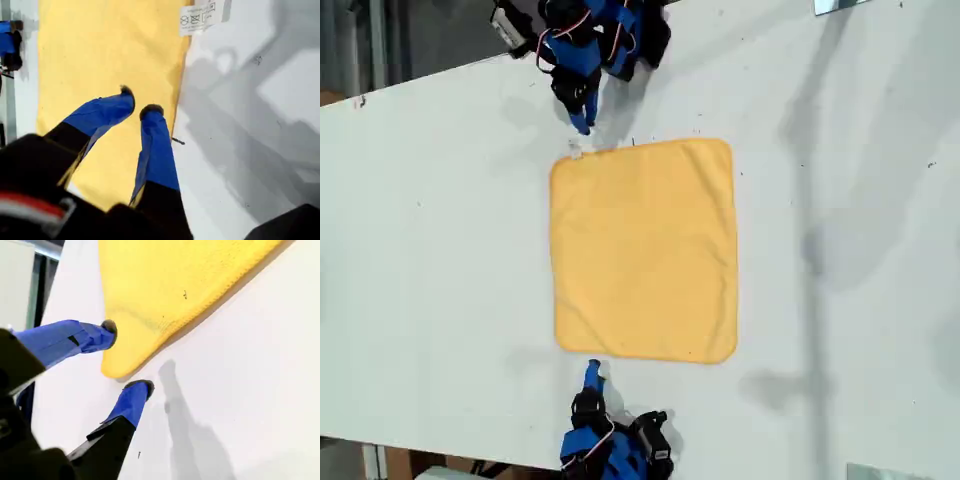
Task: Grasp corners of a square towel and fold twice.
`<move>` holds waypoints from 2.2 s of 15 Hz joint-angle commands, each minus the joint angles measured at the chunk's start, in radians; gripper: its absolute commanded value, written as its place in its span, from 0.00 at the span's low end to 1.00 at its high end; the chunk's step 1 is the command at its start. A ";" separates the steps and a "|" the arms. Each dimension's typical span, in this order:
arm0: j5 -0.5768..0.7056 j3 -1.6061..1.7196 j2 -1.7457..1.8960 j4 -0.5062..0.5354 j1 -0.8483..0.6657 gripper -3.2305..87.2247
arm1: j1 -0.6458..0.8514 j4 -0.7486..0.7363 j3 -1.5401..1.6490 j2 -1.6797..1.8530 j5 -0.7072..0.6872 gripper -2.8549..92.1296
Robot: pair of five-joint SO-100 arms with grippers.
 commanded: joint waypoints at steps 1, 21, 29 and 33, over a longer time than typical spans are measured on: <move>0.006 0.003 0.005 -0.002 -0.002 0.19 | -0.018 0.021 -0.064 -0.006 -0.276 0.12; -0.219 -0.017 0.008 -0.147 0.425 0.20 | -0.044 0.000 -0.077 -0.005 -0.275 0.13; -0.183 -0.115 -0.275 -0.124 0.319 0.24 | -0.761 -0.193 -0.807 -1.509 -0.276 0.24; -0.357 -0.238 -0.767 -0.288 0.410 0.22 | -1.032 -0.189 -0.795 -1.526 -0.034 0.25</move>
